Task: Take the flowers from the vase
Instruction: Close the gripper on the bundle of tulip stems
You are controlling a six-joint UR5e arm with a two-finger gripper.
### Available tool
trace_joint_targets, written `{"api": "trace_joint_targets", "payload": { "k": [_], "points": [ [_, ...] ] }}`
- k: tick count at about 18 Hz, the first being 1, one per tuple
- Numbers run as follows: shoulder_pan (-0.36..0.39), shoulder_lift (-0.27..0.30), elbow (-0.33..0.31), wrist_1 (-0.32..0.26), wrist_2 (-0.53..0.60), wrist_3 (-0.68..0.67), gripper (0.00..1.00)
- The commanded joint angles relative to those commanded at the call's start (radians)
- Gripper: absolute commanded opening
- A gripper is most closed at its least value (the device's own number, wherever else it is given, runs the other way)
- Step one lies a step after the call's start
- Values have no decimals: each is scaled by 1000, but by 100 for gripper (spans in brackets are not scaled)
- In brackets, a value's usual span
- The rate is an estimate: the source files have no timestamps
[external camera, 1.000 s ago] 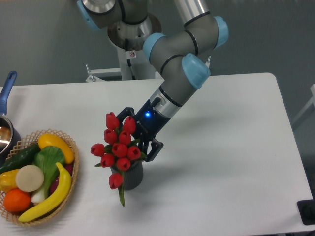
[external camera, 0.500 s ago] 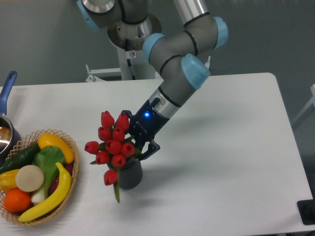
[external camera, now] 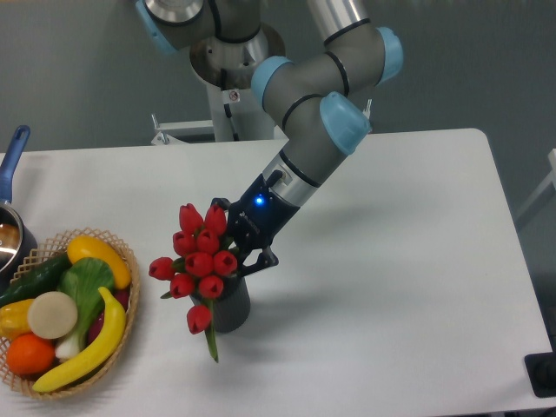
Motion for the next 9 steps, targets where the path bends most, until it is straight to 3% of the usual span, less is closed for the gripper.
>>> {"api": "trace_joint_targets", "payload": {
  "k": [9],
  "points": [
    [29, 46, 2, 0, -75, -51, 37]
  ]
}}
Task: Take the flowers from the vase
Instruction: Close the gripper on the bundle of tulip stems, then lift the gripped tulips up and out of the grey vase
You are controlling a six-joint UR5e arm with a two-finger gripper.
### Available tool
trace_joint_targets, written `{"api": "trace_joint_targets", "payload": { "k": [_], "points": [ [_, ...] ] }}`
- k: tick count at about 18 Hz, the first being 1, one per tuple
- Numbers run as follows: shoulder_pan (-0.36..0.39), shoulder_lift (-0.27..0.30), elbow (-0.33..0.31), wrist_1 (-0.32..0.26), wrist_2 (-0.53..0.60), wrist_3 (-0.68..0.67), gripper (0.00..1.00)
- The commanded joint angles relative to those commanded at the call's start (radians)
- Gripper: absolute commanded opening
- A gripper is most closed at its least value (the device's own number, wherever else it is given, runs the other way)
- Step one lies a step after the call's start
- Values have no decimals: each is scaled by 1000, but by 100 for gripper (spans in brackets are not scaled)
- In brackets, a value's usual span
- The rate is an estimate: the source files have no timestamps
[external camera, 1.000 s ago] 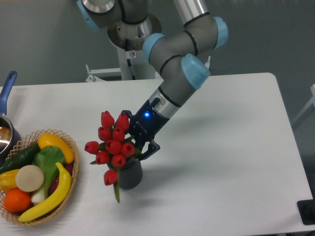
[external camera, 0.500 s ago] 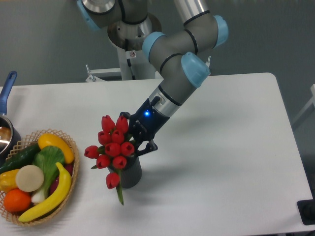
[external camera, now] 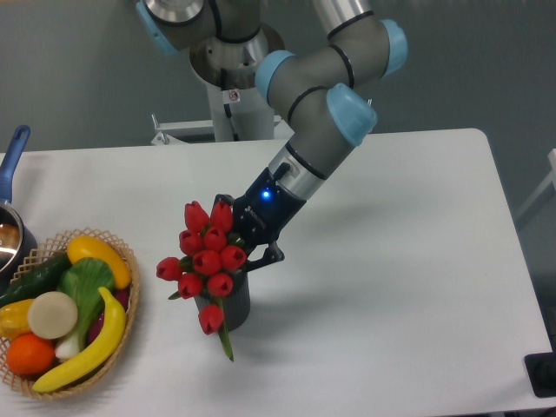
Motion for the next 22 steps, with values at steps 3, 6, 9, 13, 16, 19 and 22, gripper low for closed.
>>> {"api": "trace_joint_targets", "payload": {
  "k": [3, 6, 9, 13, 16, 19, 22],
  "points": [
    [14, 25, 2, 0, -29, -60, 37],
    [18, 46, 2, 0, -46, -98, 37],
    [20, 63, 15, 0, -78, -138, 37],
    [43, 63, 83, -2, -106, -236, 37],
    [52, 63, 107, -2, -121, -281, 37],
    [55, 74, 120, -2, -120, -322, 37],
    [68, 78, 152, -2, -123, -386, 37]
  ]
}}
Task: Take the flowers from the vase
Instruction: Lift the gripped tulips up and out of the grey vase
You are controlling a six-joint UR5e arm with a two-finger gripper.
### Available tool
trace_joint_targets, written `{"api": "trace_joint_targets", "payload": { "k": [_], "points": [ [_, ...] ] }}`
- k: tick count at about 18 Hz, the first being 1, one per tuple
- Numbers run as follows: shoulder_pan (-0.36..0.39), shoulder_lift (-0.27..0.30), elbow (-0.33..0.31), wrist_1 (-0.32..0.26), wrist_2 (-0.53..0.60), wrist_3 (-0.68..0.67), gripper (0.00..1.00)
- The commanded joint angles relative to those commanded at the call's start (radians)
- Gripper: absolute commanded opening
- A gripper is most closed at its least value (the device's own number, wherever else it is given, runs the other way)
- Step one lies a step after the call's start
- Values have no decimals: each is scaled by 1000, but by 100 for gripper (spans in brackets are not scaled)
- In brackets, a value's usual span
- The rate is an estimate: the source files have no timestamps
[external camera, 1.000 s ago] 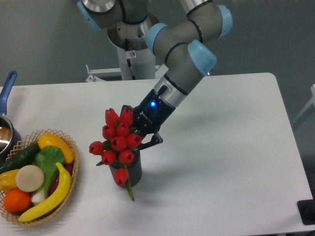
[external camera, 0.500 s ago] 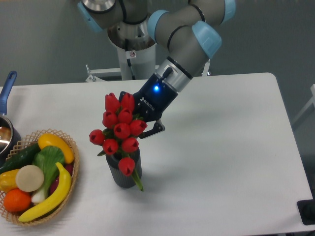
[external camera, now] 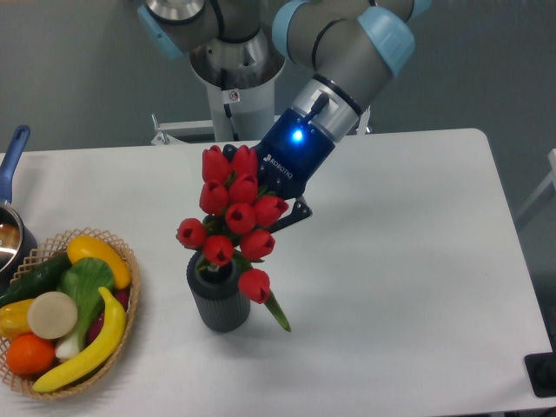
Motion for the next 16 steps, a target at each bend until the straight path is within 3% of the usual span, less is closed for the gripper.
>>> {"api": "trace_joint_targets", "payload": {
  "k": [11, 16],
  "points": [
    [48, 29, 28, 0, -90, -111, 37],
    [72, 26, 43, 2, -92, -88, 37]
  ]
}}
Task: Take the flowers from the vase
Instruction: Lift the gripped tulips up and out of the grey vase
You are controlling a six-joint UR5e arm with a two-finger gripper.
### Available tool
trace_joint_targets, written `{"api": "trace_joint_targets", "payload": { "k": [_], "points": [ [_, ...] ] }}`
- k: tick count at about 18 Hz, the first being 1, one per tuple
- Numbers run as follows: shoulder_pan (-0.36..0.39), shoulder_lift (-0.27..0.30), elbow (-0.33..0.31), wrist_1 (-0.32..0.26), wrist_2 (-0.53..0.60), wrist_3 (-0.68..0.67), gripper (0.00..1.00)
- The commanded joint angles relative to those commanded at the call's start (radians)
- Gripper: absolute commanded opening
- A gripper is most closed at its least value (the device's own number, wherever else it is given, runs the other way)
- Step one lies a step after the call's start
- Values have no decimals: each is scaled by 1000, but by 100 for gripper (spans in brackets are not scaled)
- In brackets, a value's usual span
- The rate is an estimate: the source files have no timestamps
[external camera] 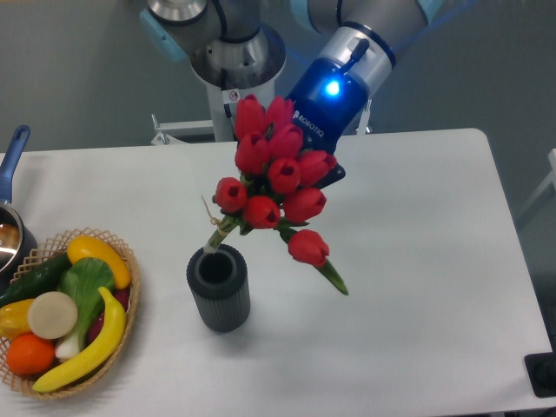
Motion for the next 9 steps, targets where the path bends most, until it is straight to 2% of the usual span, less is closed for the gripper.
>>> {"api": "trace_joint_targets", "payload": {
  "k": [5, 9],
  "points": [
    [38, -21, 43, 2, 8, 69, 37],
    [81, -40, 48, 3, 8, 143, 37]
  ]
}}
